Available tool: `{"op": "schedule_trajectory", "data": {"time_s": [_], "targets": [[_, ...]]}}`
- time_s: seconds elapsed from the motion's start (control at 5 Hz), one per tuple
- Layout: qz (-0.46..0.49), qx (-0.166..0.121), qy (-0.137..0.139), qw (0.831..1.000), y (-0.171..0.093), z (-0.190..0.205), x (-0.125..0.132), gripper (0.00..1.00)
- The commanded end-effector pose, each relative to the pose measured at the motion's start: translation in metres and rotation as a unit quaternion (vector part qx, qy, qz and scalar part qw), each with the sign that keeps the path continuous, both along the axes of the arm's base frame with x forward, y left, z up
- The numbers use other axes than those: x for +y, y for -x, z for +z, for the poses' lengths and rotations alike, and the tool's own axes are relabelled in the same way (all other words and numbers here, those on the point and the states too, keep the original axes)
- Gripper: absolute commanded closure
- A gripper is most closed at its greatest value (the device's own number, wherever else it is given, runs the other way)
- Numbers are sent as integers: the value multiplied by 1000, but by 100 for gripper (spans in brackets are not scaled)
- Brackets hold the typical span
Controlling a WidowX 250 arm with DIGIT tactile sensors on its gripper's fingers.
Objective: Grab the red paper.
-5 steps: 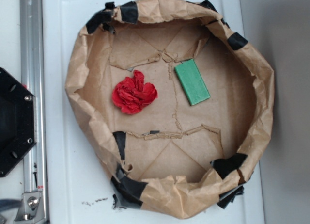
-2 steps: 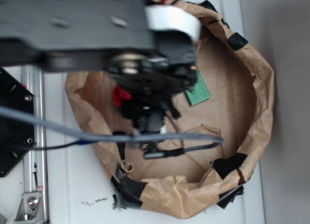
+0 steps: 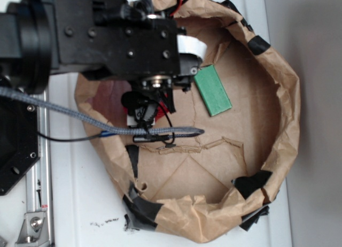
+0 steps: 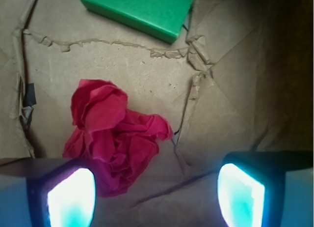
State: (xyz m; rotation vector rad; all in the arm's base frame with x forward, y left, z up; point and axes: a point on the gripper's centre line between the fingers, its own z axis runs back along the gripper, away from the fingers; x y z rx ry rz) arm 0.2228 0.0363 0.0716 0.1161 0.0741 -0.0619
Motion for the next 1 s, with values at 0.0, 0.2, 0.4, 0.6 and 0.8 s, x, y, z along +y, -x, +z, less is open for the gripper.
{"op": "schedule_trajectory", "data": {"time_s": [0.0, 0.2, 0.4, 0.6, 0.8], "targets": [[2, -17, -3, 1000, -1, 6, 7, 0], [-48, -60, 91, 993, -10, -23, 2, 0], [-39, -54, 57, 996, -23, -33, -6, 100], [-22, -43, 22, 999, -25, -30, -6, 100], [3, -57, -18, 998, -32, 8, -7, 100]]}}
